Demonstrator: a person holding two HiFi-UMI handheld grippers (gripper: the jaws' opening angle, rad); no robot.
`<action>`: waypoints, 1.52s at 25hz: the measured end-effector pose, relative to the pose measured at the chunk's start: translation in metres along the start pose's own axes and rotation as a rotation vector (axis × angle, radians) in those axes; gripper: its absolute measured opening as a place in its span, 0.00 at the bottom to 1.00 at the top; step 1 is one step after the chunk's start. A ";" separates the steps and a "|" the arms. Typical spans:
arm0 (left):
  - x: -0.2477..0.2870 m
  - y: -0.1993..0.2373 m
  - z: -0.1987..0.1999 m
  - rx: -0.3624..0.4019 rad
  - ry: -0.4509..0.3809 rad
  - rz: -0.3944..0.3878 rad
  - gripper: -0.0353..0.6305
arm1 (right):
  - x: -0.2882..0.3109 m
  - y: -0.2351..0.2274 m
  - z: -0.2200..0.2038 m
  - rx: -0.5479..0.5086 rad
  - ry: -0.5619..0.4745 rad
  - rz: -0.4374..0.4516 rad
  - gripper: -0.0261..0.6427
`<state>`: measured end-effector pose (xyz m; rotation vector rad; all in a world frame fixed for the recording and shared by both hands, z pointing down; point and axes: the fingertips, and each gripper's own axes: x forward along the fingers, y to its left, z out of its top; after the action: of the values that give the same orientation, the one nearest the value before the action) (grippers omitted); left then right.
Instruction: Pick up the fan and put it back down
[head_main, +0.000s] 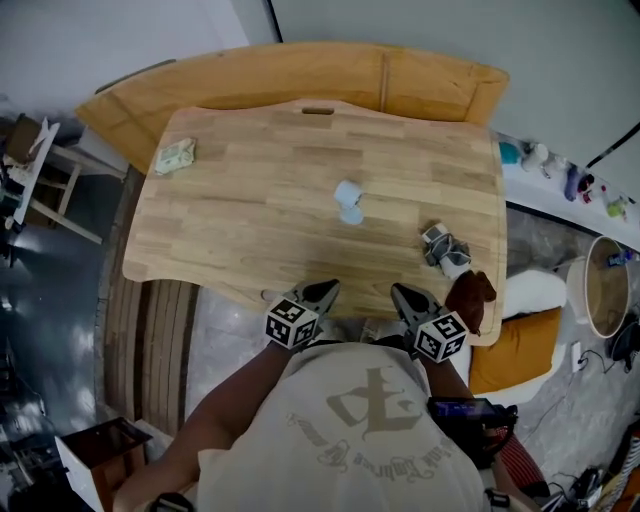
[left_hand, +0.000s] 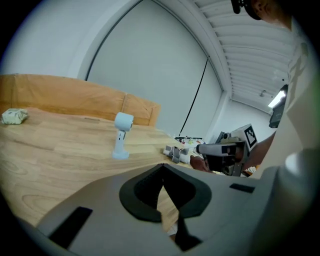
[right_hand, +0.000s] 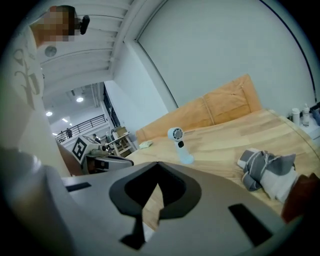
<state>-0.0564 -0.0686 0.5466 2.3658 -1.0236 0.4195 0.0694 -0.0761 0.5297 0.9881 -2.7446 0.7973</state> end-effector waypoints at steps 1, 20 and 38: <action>0.005 0.001 0.004 0.002 0.000 0.008 0.07 | 0.003 -0.005 0.002 -0.001 0.001 0.012 0.06; 0.051 0.020 0.028 -0.033 -0.007 0.213 0.07 | 0.036 -0.066 0.017 0.014 0.059 0.180 0.06; 0.085 0.068 0.041 -0.054 -0.021 0.274 0.07 | 0.054 -0.085 0.023 0.025 0.074 0.125 0.06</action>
<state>-0.0469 -0.1808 0.5765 2.1929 -1.3579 0.4607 0.0818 -0.1737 0.5621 0.7803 -2.7615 0.8709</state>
